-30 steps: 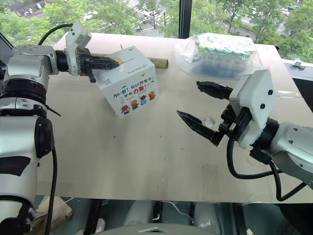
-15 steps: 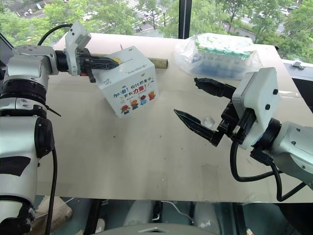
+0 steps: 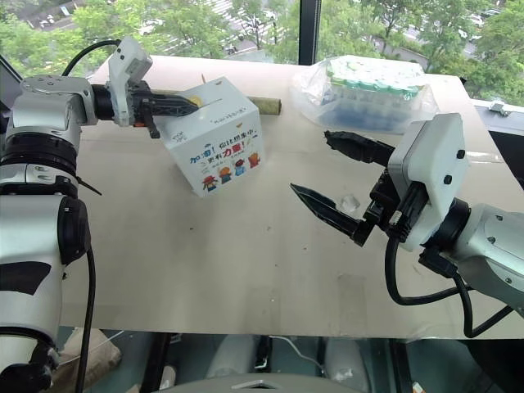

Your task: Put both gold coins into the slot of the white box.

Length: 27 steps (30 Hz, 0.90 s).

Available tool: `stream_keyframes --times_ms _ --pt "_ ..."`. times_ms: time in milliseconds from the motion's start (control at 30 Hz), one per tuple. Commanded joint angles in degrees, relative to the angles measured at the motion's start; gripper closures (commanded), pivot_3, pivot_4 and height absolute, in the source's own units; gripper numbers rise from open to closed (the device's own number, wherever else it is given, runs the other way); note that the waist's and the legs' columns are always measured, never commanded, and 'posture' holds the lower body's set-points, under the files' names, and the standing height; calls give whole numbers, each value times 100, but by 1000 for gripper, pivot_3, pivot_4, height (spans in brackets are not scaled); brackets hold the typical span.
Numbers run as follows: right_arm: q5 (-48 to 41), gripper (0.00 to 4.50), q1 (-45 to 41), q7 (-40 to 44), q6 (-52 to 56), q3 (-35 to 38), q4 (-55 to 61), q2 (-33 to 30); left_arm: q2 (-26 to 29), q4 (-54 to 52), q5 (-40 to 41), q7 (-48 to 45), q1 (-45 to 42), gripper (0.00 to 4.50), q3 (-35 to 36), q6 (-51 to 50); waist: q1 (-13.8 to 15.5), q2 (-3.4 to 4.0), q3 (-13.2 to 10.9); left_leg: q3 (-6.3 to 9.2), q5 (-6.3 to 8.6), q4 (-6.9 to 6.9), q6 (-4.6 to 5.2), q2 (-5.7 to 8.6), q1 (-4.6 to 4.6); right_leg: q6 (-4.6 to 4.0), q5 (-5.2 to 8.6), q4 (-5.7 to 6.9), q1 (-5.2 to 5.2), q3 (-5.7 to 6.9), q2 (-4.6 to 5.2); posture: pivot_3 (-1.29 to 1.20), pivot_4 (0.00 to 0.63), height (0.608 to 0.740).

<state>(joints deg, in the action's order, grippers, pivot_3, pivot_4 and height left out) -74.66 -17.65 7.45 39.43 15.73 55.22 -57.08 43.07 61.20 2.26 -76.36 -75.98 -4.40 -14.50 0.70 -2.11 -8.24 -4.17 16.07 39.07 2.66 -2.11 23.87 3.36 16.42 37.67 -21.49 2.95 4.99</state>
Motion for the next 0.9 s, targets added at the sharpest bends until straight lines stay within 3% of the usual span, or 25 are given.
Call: stream_keyframes --times_ms 33,67,133,333,467,600,700,767,900 --pt "-49 596 -21 -36 -165 174 105 -76 77 1 -232 -2 153 4500 -123 -56 0 0 0 0 0 0 0 0 0 0 0 1 0 0 0 0 150 740" --pt "-51 518 -17 -39 -164 175 105 -80 77 -3 -226 -37 157 4067 -127 -55 0 0 0 0 0 0 0 0 0 0 0 0 0 0 0 0 150 740" --pt "-78 518 -8 -50 -166 177 105 -81 79 -42 -214 -68 187 3679 -126 -53 0 0 1 0 0 0 0 0 0 0 0 0 0 0 0 0 150 740" --pt "-116 518 43 -45 -174 206 103 -97 50 -176 -5 99 242 986 126 4 0 -2 3 0 0 2 1 0 -2 0 0 0 0 -3 0 0 150 740" --pt "54 518 190 -83 -165 257 118 -107 -93 -868 738 -407 334 986 653 -333 18 -4 2 1 1 3 2 -1 2 0 0 3 0 -1 1 0 150 740" --pt "515 518 648 -339 -259 389 144 173 -398 -2964 1759 -292 1037 986 1095 -1499 21 -11 1 11 2 15 3 -2 16 0 0 0 0 5 4 0 150 740" --pt "392 518 1500 -310 -250 747 137 402 -819 -5022 2641 537 1849 986 1417 -2717 3 -11 1 14 1 18 2 -1 17 0 0 -1 4 4 9 0 150 740" --pt "553 16 2138 -141 -272 1086 170 534 -1069 -6255 3079 1062 2516 949 1530 -3201 -1 -6 4 16 1 15 2 -3 10 0 0 -3 12 2 10 0 150 740" --pt "1134 7 3445 519 -395 1719 318 753 -1408 -7823 3667 2022 3582 949 1734 -3800 -7 0 6 20 1 1 2 -3 -6 1 0 -19 26 -8 4 0 150 740"
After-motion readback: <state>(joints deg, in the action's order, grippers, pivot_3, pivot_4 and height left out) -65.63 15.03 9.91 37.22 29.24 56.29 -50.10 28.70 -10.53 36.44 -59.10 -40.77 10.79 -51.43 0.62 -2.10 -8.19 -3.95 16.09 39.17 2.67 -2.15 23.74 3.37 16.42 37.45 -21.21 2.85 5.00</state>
